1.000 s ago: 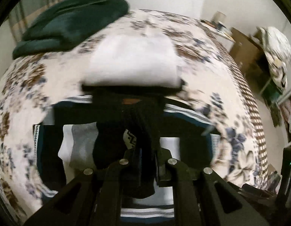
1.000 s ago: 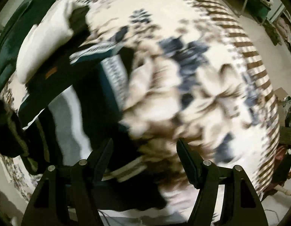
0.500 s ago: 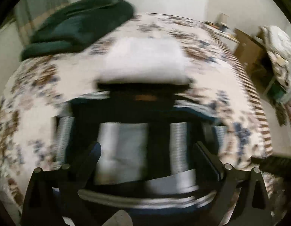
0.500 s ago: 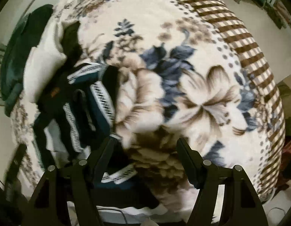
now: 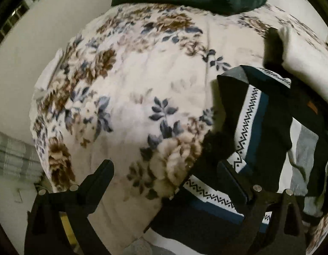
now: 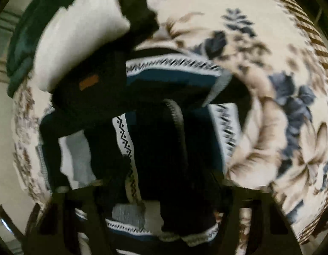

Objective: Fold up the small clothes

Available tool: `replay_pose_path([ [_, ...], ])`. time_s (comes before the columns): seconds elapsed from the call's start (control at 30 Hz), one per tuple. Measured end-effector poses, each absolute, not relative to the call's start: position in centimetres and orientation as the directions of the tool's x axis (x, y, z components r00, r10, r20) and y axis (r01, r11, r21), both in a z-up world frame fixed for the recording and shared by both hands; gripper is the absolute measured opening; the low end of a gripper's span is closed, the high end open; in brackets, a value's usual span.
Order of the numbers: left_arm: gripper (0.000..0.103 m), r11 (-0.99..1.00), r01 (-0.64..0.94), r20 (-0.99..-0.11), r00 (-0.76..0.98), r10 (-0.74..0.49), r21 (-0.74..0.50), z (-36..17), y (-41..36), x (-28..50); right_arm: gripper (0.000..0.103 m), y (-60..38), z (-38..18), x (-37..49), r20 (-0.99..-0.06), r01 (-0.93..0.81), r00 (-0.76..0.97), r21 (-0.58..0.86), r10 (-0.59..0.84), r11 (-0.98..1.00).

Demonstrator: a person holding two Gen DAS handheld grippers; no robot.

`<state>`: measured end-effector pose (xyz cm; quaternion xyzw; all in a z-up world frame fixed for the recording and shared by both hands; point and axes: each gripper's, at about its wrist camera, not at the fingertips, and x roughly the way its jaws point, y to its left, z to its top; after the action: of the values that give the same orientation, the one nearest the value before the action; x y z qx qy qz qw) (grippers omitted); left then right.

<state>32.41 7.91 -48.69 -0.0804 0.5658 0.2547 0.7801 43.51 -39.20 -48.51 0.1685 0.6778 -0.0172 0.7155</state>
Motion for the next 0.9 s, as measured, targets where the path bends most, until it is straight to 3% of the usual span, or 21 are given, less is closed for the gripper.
replay_pose_path([
  [0.1,0.099,0.850,-0.513,-0.935,0.229,0.271,0.121,-49.3,8.8,32.8,0.007,-38.5,-47.8,43.2,-0.983,0.253,0.088,0.179,0.162,0.951],
  [0.23,0.099,0.841,-0.534,-0.944,0.228,0.240,0.085,-49.9,9.4,33.1,0.006,-40.1,-44.5,40.8,-0.989,0.306,0.125,0.119,0.084,0.944],
  [0.33,0.099,0.830,-0.555,-0.950,0.230,0.212,0.051,-50.7,9.8,33.7,0.007,-41.6,-45.1,39.7,-0.999,0.340,0.044,0.024,0.010,0.940],
  [0.43,0.099,0.828,-0.561,-0.951,0.244,0.190,0.021,-51.2,10.0,34.5,0.024,-42.4,-46.3,39.7,-0.998,0.378,-0.056,0.007,0.030,0.926],
  [0.5,0.099,0.834,-0.552,-0.948,0.256,0.186,0.014,-51.6,10.0,35.4,0.042,-42.0,-44.9,40.1,-0.999,0.386,-0.028,0.022,0.036,0.922],
  [0.53,0.099,0.837,-0.548,-0.948,0.259,0.184,0.013,-51.9,10.0,35.8,0.045,-41.2,-43.7,40.6,-0.999,0.372,0.011,0.047,0.046,0.927],
  [0.6,0.099,0.842,-0.540,-0.949,0.261,0.179,0.010,-52.4,10.2,36.5,0.053,-38.7,-41.9,42.0,-0.992,0.313,0.079,0.119,0.099,0.942],
  [0.9,0.099,0.872,-0.483,-0.960,0.198,0.200,0.082,-56.1,10.1,36.4,0.053,-16.1,-45.7,52.2,-0.932,-0.266,-0.044,0.359,0.361,0.895],
])
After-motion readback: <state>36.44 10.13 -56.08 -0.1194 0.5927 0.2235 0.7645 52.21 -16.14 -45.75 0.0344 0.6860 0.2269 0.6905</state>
